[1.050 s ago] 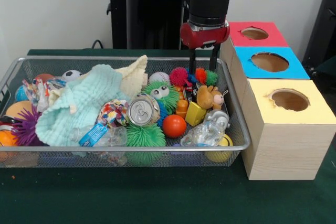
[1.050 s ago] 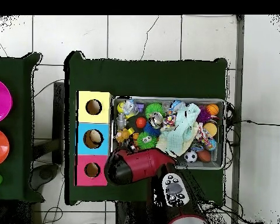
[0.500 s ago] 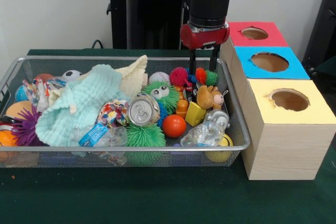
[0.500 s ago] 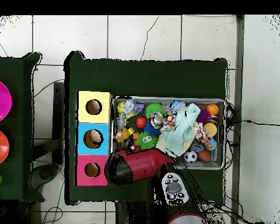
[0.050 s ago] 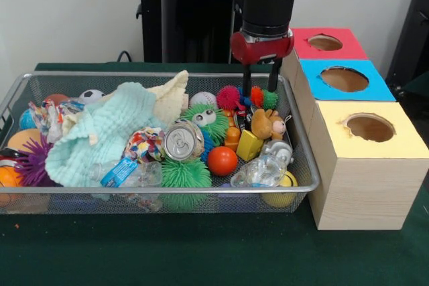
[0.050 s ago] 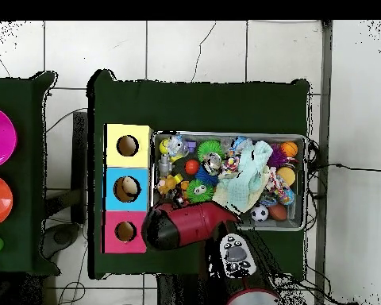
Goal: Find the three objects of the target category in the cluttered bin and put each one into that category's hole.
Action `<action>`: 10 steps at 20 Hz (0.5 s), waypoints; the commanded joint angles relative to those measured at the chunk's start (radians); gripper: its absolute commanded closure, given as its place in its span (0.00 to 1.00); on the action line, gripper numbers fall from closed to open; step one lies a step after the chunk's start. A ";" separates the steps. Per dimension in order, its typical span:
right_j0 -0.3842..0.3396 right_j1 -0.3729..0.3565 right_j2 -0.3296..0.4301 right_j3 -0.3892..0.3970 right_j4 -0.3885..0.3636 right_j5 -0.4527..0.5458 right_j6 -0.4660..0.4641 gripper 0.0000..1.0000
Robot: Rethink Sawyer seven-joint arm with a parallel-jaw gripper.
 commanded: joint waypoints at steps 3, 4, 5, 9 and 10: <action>0.014 0.043 0.030 -0.146 0.065 0.131 0.107 0.00; 0.013 0.046 0.031 -0.151 0.066 0.128 0.104 0.00; 0.012 0.049 0.032 -0.156 0.066 0.128 0.101 0.00; 0.002 0.060 0.047 -0.172 0.070 0.118 0.090 0.00; 0.002 0.061 0.048 -0.177 0.070 0.120 0.087 0.00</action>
